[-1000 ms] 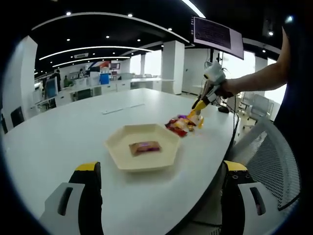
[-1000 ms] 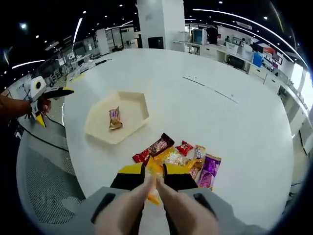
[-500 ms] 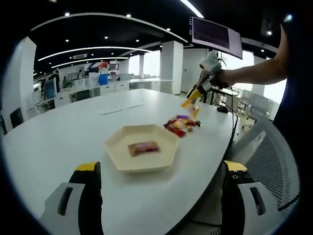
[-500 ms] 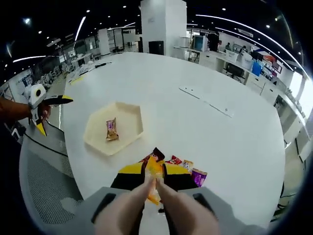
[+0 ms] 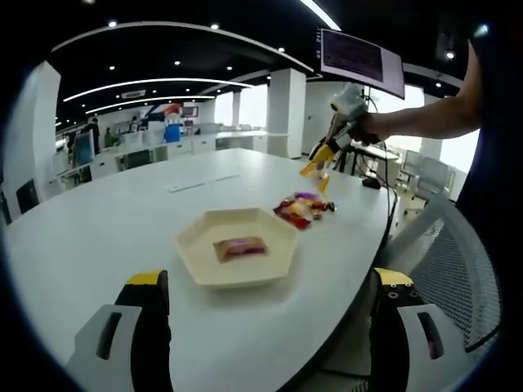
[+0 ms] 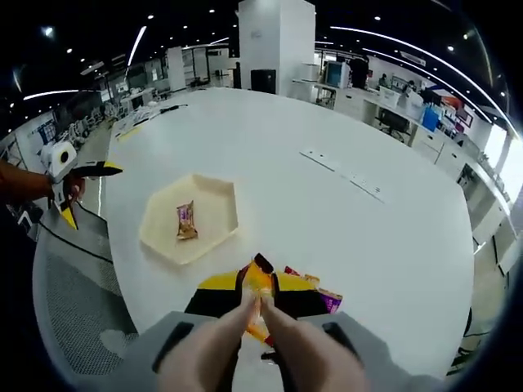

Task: Place the target food into the container with the food tongs after gripping and lifting it, then release it inside without dropping or visibly crushing the food.

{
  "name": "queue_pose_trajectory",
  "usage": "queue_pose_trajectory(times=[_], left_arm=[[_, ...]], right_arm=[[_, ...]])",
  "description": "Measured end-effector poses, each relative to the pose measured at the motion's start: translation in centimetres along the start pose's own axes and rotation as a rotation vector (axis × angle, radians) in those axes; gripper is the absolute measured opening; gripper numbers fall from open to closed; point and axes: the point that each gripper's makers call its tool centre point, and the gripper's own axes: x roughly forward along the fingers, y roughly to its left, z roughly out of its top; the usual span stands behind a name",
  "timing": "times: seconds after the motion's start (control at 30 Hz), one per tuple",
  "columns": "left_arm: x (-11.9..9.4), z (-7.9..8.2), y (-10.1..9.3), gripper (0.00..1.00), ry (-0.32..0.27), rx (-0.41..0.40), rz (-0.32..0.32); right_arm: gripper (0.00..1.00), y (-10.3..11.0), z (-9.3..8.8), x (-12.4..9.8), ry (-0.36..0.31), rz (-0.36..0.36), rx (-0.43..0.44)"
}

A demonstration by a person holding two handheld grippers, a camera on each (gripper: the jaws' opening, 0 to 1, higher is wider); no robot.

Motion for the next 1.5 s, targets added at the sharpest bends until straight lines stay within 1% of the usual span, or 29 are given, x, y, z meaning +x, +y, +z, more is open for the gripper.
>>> queue_pose_trajectory(times=[0.57, 1.1, 1.5], left_arm=[[-0.2, 0.4, 0.1, 1.0, -0.017, -0.001, 0.006], [-0.3, 0.6, 0.2, 1.0, -0.029, 0.008, 0.012], [-0.4, 0.7, 0.3, 0.99, -0.032, 0.013, 0.021]], right_arm=[[0.14, 1.9, 2.9, 2.2, -0.002, 0.045, -0.046], [0.14, 4.8, 7.1, 4.5, -0.014, 0.098, -0.112], [0.14, 7.0, 9.7, 6.3, -0.026, 0.136, -0.147]])
